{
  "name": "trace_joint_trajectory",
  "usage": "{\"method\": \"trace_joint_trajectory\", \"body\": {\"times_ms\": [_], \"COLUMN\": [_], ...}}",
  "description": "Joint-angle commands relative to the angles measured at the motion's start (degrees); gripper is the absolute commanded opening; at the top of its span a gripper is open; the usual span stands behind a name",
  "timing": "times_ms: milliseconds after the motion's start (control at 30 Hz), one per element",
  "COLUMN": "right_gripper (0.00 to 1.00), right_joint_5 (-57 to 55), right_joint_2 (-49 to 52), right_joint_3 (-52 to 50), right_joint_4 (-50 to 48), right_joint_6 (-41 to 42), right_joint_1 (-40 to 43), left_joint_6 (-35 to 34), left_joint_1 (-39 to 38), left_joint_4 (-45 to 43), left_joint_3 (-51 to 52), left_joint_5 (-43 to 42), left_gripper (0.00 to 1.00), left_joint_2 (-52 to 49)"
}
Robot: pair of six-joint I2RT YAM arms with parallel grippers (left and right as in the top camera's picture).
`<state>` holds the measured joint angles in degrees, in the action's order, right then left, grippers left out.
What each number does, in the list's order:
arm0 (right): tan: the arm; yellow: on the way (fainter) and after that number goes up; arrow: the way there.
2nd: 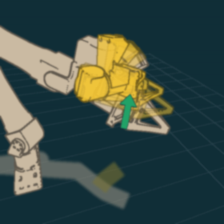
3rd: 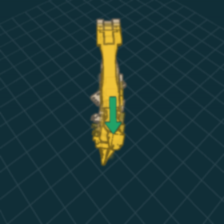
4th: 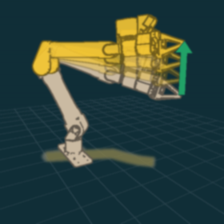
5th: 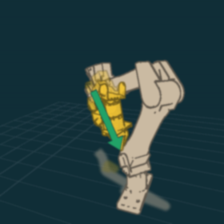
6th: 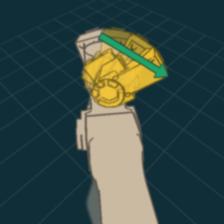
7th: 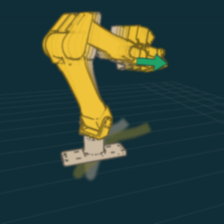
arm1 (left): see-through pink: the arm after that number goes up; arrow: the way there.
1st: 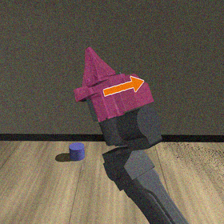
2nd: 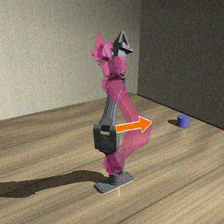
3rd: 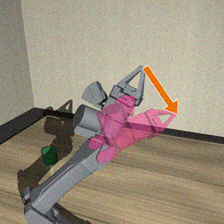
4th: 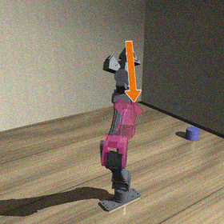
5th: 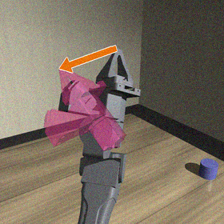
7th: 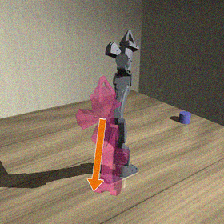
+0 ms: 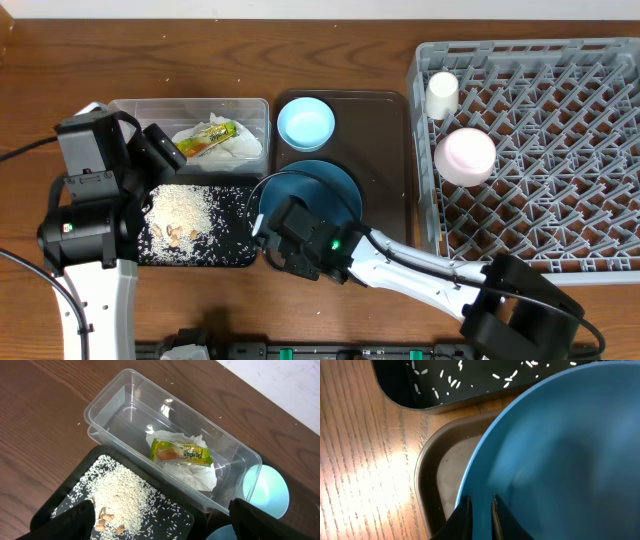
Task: Sort waste into correct bins and load items into the dishwasher rack
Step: 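Grip the dark-blue plate rim with the right gripper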
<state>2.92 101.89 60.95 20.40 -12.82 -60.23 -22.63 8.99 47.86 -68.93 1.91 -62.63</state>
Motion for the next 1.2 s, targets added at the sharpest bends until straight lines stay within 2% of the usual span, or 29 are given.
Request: {"method": "trace_joint_trajectory", "body": {"times_ms": [0,100,333,500,833,1167], "right_gripper": [0.14,0.18,0.19,0.15,0.11,0.09], "right_joint_5": [-0.5,-0.5,-1.1,0.4,1.8,2.0], "right_joint_2": [0.5,0.5,0.0,-0.2,1.2,2.3], "right_joint_3": [0.0,0.0,2.2,6.5,6.3,6.3], "right_joint_4": [0.1,0.5,-2.3,0.1,10.2,12.7], "right_joint_6": [0.5,2.1,4.2,4.7,6.1,6.8], "right_joint_1": [-0.7,-0.7,-0.7,-0.9,-1.7,-1.7], "left_joint_6": [0.3,0.3,0.3,0.3,0.3,0.3], "left_joint_1": [0.3,0.3,0.3,0.3,0.3,0.3], "left_joint_4": [0.1,0.1,0.1,0.1,0.1,0.1], "left_joint_3": [-0.6,-0.6,-0.6,-0.6,-0.6,-0.6], "left_joint_5": [0.7,0.7,0.7,0.7,0.7,0.7], "left_gripper": [0.88,0.88,0.88,0.88,0.88,0.88], "left_joint_2": [-0.2,-0.2,-0.2,-0.2,-0.2,-0.2]}}
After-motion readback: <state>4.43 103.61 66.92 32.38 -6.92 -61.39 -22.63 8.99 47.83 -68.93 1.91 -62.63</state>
